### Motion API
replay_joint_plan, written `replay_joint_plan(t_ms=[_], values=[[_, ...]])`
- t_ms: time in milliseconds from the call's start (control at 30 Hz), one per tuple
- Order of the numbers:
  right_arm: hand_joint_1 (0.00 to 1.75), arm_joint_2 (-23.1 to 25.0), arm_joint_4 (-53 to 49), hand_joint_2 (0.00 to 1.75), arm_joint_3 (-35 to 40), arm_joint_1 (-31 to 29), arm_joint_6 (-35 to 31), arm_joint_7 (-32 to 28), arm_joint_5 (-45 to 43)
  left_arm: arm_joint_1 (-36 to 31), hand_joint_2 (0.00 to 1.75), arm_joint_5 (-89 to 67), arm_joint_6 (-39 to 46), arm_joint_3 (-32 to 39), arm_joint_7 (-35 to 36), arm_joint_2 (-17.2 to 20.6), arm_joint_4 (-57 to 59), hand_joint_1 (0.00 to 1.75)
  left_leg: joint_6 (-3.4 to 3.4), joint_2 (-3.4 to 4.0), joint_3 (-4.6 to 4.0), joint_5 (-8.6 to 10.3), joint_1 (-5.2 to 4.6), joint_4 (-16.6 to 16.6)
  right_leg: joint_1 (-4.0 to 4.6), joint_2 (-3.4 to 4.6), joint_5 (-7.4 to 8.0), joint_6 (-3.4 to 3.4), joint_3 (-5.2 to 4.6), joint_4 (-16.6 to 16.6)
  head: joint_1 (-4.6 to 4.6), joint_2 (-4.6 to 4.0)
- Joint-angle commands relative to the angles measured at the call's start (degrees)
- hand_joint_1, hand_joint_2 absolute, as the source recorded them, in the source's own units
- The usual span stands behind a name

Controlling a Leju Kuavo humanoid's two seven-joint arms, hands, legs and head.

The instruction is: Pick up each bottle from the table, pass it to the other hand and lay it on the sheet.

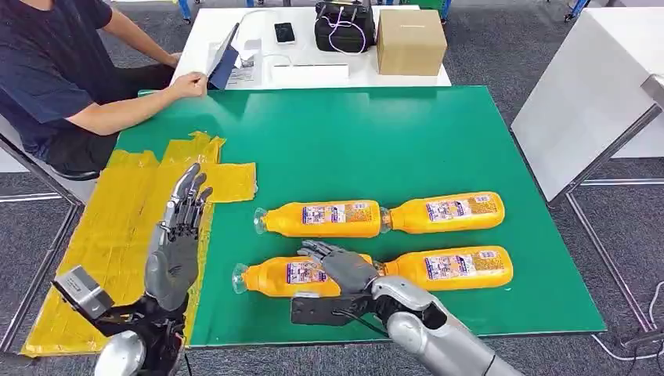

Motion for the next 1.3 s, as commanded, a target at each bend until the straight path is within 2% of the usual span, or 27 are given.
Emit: replay_joint_plan(t_ms=[33, 300, 433, 467, 500, 533, 700, 867, 967, 1000, 1133, 1167, 1233, 1300], values=[[0.00, 0.38, 15.26, 1.75, 17.31, -12.25, 5.44, 3.17, 13.87, -4.90, 0.00, 0.23, 0.20, -2.07, 1.19, 0.14, 6.96, 0.00, -0.05, 0.15, 0.29, -0.05, 0.01, -0.06, 0.02, 0.11, -0.01, -0.03, 0.28, -0.08, 0.00, 0.00], [0.00, -0.33, 15.42, 1.75, 19.10, -13.31, 6.95, 2.99, 16.23, -5.12, 0.00, 0.20, 0.66, -2.17, 1.07, 0.16, 7.38, 0.00, -0.04, 0.03, 0.25, -0.02, -0.01, -0.06, 0.00, 0.00, -0.04, -0.01, 0.24, -0.06, 0.00, 0.00], [0.00, -1.16, 12.58, 1.75, 20.50, -13.70, 12.59, 2.87, 15.39, -6.19, 0.00, 0.78, 2.00, -3.17, 3.08, 0.22, 6.12, 0.00, -0.05, -0.03, 0.22, -0.02, 0.03, -0.01, 0.03, -0.07, -0.07, -0.02, 0.25, -0.04, 0.00, 0.00], [0.07, -1.82, 12.25, 1.75, 22.07, -14.63, 13.85, 0.79, 15.15, -6.77, 0.00, 1.29, 1.84, -3.70, 2.65, 0.45, 6.75, 0.00, -0.07, -0.04, 0.29, -0.05, 0.05, 0.00, 0.05, -0.09, -0.09, -0.03, 0.33, -0.06, 0.00, 0.00], [1.64, -2.47, 13.07, 1.75, 21.72, -14.76, 14.69, 0.03, 13.63, -6.54, 0.00, 1.40, 2.10, -3.81, 2.39, 0.57, 7.49, 0.00, -0.05, -0.05, 0.22, 0.00, 0.02, -0.03, 0.02, -0.08, -0.05, -0.01, 0.24, -0.06, -0.02, 0.00], [1.75, -2.75, 13.60, 1.75, 23.29, -15.54, 14.47, -1.69, 14.12, -6.98, 0.00, 1.69, 2.29, -4.11, 1.45, 0.63, 8.21, 0.00, -0.04, -0.06, 0.18, 0.03, 0.00, -0.03, 0.00, -0.08, -0.02, 0.00, 0.19, -0.05, 0.00, 0.00], [1.75, -2.40, 14.99, 1.75, 23.02, -15.56, 13.96, -1.80, 11.12, -6.93, 0.00, 1.97, 3.01, -4.65, 1.46, 1.04, 8.30, 0.00, -0.05, -0.05, 0.35, 0.00, 0.05, -0.04, 0.05, -0.09, -0.03, -0.01, 0.38, -0.13, 0.00, 0.00], [1.75, -1.35, 13.68, 1.75, 20.22, -14.19, 12.69, 1.94, 7.62, -6.55, 0.00, 2.20, 4.42, -4.33, 2.33, 1.04, 6.99, 0.00, -0.06, 0.00, 0.41, 0.01, 0.02, -0.04, 0.02, -0.08, -0.03, -0.03, 0.41, -0.09, 0.00, 0.00], [1.75, -0.02, 15.13, 1.75, 14.55, -11.42, 7.80, 3.31, 2.63, -5.63, 0.00, 2.80, 5.75, -2.43, 0.61, 0.31, 7.08, 0.00, -0.08, 0.04, 0.55, -0.01, 0.03, -0.10, 0.03, -0.04, -0.03, -0.04, 0.55, -0.17, -0.02, 0.00], [1.75, 0.45, 14.69, 1.75, 11.45, -9.56, 5.46, 5.58, 0.32, -5.03, 0.00, 2.59, 7.60, -1.66, 0.85, -0.18, 5.91, 0.00, -0.06, 0.02, 0.49, 0.00, 0.03, -0.08, 0.02, -0.04, -0.03, -0.02, 0.49, -0.13, 0.00, 0.00], [1.75, 1.07, 13.26, 1.75, 11.10, -8.75, 4.65, 6.45, 0.01, -5.42, 0.00, 3.35, 8.32, -1.58, 1.60, -0.29, 4.24, 0.00, -0.05, 0.04, 0.46, -0.06, 0.06, 0.00, 0.07, -0.01, -0.06, -0.01, 0.49, -0.09, 0.02, 0.00], [1.75, 1.06, 12.90, 1.75, 7.46, -6.45, 1.36, 7.55, -2.44, -4.31, 0.00, 3.23, 10.20, -0.64, 1.82, -0.70, 3.90, 0.00, -0.05, 0.05, 0.38, -0.03, 0.03, 0.00, 0.03, 0.02, -0.04, -0.01, 0.38, -0.04, 0.00, 0.00], [1.75, 1.33, 10.99, 1.75, -0.23, -1.22, -7.49, 5.48, -7.49, -1.75, 0.00, 5.54, 13.18, 1.90, -0.43, -1.10, 3.19, 0.00, -0.05, 0.02, 0.45, -0.02, 0.04, -0.07, 0.05, -0.02, -0.03, -0.01, 0.49, -0.14, 0.00, 0.00], [1.75, 1.87, 5.08, 1.75, -7.19, 4.46, -13.35, 3.15, -13.85, 0.43, 0.00, 6.65, 16.69, 3.96, -1.50, -1.58, 0.96, 0.00, -0.06, -0.03, 0.49, -0.03, 0.05, -0.10, 0.05, -0.07, -0.05, -0.02, 0.54, -0.18, 0.00, 0.00]])
